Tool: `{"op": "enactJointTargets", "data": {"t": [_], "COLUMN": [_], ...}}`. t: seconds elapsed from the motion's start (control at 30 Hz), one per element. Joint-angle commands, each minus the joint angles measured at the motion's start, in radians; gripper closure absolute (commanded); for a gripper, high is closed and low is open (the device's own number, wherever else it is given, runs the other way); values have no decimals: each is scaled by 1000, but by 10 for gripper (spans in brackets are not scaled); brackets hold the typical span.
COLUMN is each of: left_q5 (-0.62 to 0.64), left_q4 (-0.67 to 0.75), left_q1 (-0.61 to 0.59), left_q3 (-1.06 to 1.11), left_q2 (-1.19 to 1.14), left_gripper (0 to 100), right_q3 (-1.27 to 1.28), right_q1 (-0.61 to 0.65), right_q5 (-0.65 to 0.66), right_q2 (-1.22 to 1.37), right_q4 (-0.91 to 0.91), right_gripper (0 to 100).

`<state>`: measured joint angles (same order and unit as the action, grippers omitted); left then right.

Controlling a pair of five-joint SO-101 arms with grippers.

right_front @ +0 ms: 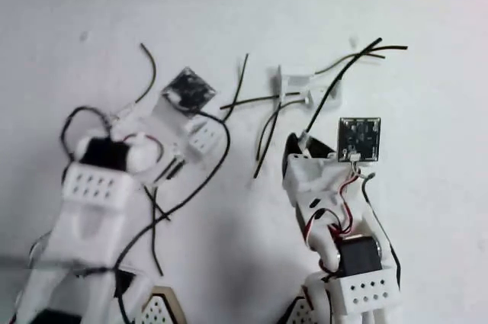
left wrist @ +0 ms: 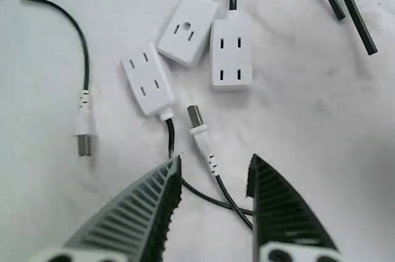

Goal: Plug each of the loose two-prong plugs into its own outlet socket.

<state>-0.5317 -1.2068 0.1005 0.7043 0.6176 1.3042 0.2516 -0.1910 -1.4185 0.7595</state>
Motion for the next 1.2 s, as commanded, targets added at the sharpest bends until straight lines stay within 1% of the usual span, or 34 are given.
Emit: {"op": "enactJointTargets", "data": {"t": [0.0,0.23,0.43,0.87,1.0,1.07,1.17], "left_q5": [-6,-6,-6,-2,41,41,41], "left_q4": [95,97,94,92,44,-3,-100], "left_q1": [48,48,58,125,127,131,147], "left_q3": [-57,-252,-388,-543,-601,-626,-649], "left_q2": [-165,-475,-685,-934,-990,-1012,-1018], "left_gripper": [788,789,786,792,872,917,973], "right_q3": [9,20,21,21,21,21,15], "right_q1": [-7,-7,-7,-7,-8,-10,-54], "right_q5": [-9,-2,-2,-2,-2,-2,-2], "right_q2": [-19,-21,-15,-13,-19,-21,-21], "right_q4": [-22,-30,-30,-28,-28,-28,-30], "right_gripper": [981,981,981,981,981,981,981]}}
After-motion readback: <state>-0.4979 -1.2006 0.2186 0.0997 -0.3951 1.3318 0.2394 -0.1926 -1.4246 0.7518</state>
